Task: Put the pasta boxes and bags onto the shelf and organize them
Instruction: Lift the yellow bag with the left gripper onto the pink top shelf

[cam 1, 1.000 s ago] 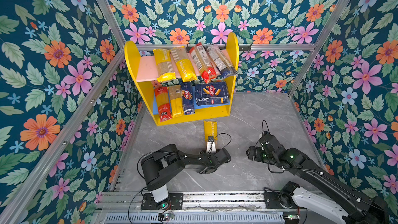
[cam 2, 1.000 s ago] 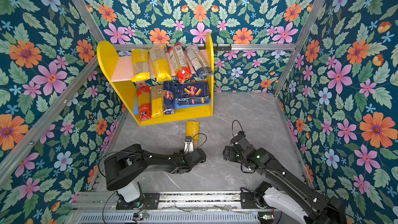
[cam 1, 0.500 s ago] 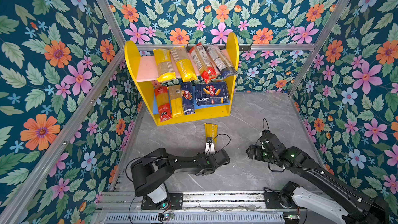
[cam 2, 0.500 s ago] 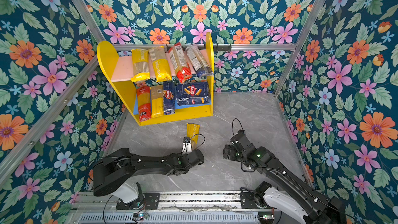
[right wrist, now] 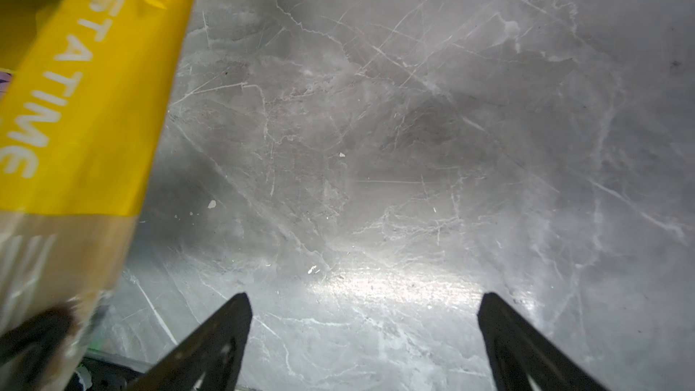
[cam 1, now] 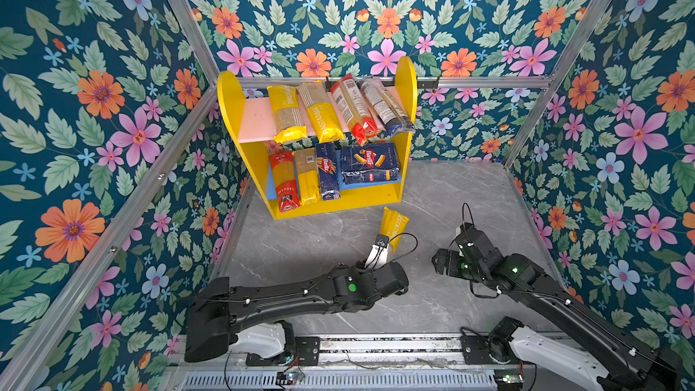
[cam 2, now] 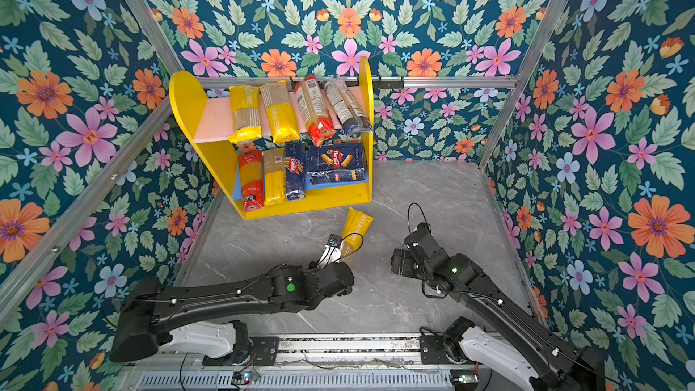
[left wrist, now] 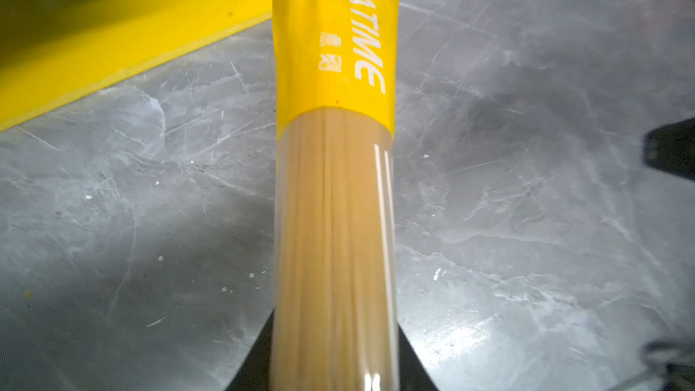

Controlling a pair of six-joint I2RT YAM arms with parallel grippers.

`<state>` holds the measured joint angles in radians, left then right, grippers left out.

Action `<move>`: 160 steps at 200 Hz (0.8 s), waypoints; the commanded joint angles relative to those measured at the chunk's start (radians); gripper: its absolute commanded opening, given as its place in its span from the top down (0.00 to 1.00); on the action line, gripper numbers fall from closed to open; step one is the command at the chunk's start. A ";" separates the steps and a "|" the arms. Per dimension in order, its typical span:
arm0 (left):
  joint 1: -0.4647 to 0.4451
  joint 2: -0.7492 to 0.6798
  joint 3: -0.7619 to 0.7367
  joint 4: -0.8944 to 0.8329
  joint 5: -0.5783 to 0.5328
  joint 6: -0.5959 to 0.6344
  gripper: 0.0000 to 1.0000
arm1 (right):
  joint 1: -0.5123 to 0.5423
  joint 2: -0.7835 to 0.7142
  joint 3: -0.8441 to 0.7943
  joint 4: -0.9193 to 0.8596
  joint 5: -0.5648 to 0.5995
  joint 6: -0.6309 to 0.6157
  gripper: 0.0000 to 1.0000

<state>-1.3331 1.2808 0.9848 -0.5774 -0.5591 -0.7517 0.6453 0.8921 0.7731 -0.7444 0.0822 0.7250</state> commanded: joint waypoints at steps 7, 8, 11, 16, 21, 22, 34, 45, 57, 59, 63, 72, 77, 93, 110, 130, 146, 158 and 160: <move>-0.017 -0.084 0.097 -0.071 -0.136 0.093 1.00 | -0.004 -0.004 0.017 -0.028 0.025 -0.016 0.05; -0.018 -0.086 0.101 -0.074 -0.139 0.095 1.00 | -0.004 -0.004 0.018 -0.029 0.025 -0.016 0.05; -0.020 -0.093 0.111 -0.086 -0.150 0.099 1.00 | -0.004 -0.004 0.020 -0.030 0.025 -0.015 0.05; -0.024 -0.102 0.139 -0.106 -0.169 0.109 1.00 | -0.004 -0.004 0.021 -0.030 0.026 -0.015 0.05; -0.026 -0.110 0.165 -0.125 -0.186 0.119 1.00 | -0.004 -0.004 0.023 -0.030 0.025 -0.015 0.05; -0.027 -0.111 0.170 -0.130 -0.189 0.122 1.00 | -0.004 -0.003 0.024 -0.030 0.025 -0.016 0.05; -0.029 -0.121 0.231 -0.176 -0.230 0.150 1.00 | -0.004 -0.002 0.028 -0.027 0.024 -0.016 0.05; -0.029 -0.124 0.285 -0.209 -0.268 0.176 1.00 | -0.004 0.001 0.032 -0.024 0.022 -0.017 0.05; -0.030 -0.122 0.352 -0.242 -0.315 0.209 1.00 | -0.004 0.007 0.038 -0.022 0.020 -0.021 0.05; -0.029 -0.121 0.364 -0.246 -0.323 0.216 1.00 | -0.004 0.008 0.039 -0.023 0.019 -0.022 0.05; -0.029 -0.119 0.387 -0.255 -0.339 0.224 1.00 | -0.004 0.011 0.041 -0.022 0.019 -0.023 0.05; -0.029 -0.114 0.438 -0.263 -0.384 0.248 1.00 | -0.003 0.017 0.047 -0.019 0.019 -0.025 0.05; -0.029 -0.111 0.466 -0.263 -0.410 0.265 1.00 | -0.004 0.020 0.050 -0.015 0.018 -0.027 0.05; -0.027 -0.099 0.556 -0.259 -0.487 0.317 1.00 | -0.004 0.031 0.061 -0.007 0.013 -0.030 0.05; 0.001 -0.097 0.626 -0.191 -0.538 0.425 1.00 | -0.003 0.043 0.070 0.003 0.006 -0.035 0.05; 0.186 -0.091 0.695 -0.126 -0.406 0.525 1.00 | -0.004 0.051 0.078 0.010 0.001 -0.041 0.05; 0.350 -0.069 0.761 -0.110 -0.314 0.585 1.00 | -0.004 0.050 0.081 0.011 0.002 -0.046 0.05; 0.423 -0.037 0.825 -0.108 -0.306 0.628 1.00 | -0.004 0.047 0.081 0.012 0.004 -0.050 0.05; 0.432 -0.031 0.841 -0.108 -0.304 0.635 1.00 | -0.003 0.047 0.081 0.012 0.004 -0.050 0.05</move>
<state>-1.0039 1.2163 1.7317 -0.8047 -0.8837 -0.2604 0.6411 0.9409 0.8494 -0.7509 0.0811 0.6937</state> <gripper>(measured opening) 0.349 0.952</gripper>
